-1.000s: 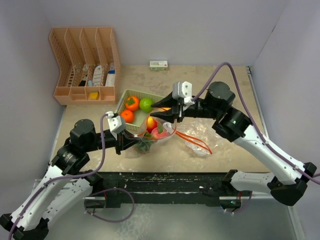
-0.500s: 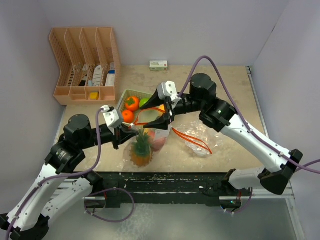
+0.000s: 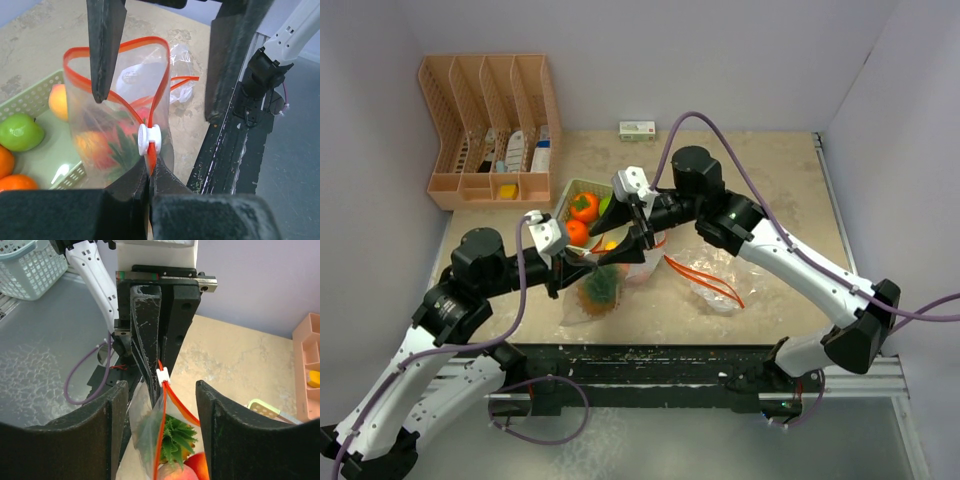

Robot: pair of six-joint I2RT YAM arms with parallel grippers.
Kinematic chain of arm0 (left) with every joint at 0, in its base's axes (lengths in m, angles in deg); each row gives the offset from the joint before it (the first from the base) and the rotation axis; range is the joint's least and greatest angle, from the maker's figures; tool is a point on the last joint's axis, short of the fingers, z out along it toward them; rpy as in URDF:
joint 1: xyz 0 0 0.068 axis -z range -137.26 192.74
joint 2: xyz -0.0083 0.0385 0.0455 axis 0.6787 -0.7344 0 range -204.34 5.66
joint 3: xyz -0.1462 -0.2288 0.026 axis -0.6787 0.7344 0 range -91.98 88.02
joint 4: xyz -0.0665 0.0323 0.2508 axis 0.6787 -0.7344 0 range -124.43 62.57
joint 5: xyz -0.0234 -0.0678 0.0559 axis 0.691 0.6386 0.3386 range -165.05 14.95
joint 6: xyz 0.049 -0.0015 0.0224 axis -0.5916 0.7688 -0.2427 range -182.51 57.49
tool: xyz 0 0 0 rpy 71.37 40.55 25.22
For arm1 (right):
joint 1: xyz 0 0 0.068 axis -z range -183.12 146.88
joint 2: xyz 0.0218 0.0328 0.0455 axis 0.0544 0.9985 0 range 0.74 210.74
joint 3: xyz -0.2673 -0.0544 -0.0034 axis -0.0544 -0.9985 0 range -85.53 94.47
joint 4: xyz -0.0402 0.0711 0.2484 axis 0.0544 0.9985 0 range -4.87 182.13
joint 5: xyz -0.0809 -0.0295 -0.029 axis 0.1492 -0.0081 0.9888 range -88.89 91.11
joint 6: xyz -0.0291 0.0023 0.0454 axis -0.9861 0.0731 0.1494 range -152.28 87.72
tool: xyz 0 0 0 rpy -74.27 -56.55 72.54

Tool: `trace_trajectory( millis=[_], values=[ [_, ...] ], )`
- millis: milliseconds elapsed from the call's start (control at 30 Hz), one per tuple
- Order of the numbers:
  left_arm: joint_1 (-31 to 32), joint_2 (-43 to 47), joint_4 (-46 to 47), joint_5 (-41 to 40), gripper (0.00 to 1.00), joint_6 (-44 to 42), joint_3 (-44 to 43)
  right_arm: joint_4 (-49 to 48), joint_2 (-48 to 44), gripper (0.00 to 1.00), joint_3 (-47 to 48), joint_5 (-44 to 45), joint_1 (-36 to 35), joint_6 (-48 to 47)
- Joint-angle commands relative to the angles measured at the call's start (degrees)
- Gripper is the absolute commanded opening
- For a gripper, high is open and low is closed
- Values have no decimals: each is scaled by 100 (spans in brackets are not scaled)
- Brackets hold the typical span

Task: Place the food in the zip-top bag and seal the zipper
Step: Zip the zipper food storage bag at the center of the board.

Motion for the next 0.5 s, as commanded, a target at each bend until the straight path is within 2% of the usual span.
trace_trajectory(
  millis=[0,467],
  values=[
    [-23,74,257,72,0,-93,32,-316,36,56,238,-361,-38,145],
    [-23,37,311,137,0,-79,98,-568,385,56,270,-664,-55,303]
  ],
)
